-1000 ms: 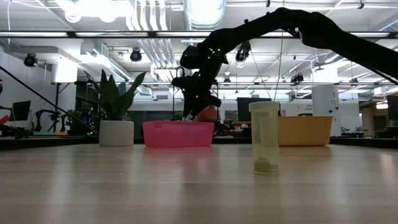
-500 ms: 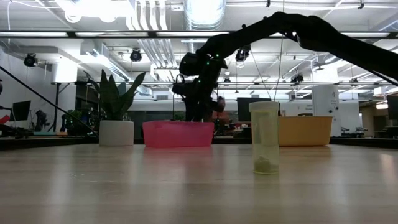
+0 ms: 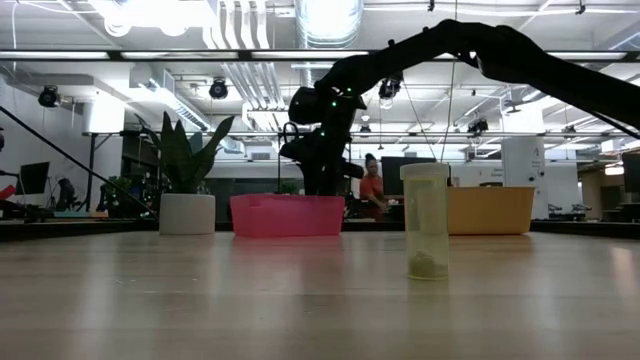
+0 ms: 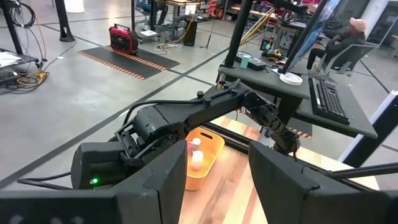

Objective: Pick and place medicine bottles into bin by pill shape (circle, oval)
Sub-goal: Put the green tablet bottle into the pink bin, then put the left yellow tablet bottle into the pink bin

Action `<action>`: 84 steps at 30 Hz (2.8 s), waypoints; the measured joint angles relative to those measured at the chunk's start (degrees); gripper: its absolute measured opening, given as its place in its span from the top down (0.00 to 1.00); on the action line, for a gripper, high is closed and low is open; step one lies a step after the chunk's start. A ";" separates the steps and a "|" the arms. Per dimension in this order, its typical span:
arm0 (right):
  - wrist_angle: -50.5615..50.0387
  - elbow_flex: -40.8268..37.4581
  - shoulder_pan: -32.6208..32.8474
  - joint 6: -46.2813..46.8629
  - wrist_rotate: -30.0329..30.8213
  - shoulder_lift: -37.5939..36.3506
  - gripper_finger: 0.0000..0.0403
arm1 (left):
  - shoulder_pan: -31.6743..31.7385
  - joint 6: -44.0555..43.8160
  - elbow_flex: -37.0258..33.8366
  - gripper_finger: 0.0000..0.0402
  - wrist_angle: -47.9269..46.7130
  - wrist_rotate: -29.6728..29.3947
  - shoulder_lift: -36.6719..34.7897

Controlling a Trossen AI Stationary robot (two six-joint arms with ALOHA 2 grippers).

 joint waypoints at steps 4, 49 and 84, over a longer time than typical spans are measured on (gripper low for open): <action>-0.03 0.00 0.00 0.07 0.04 0.00 0.66 | 0.00 0.02 0.00 0.61 0.01 0.00 0.00; -5.69 1.11 1.30 0.81 -0.47 -23.03 0.67 | 0.00 -2.08 -0.20 0.61 -0.19 -1.46 0.02; -29.38 -2.85 27.12 23.28 -8.66 -37.36 0.79 | 0.00 1.53 -0.40 0.61 -0.30 -1.42 0.02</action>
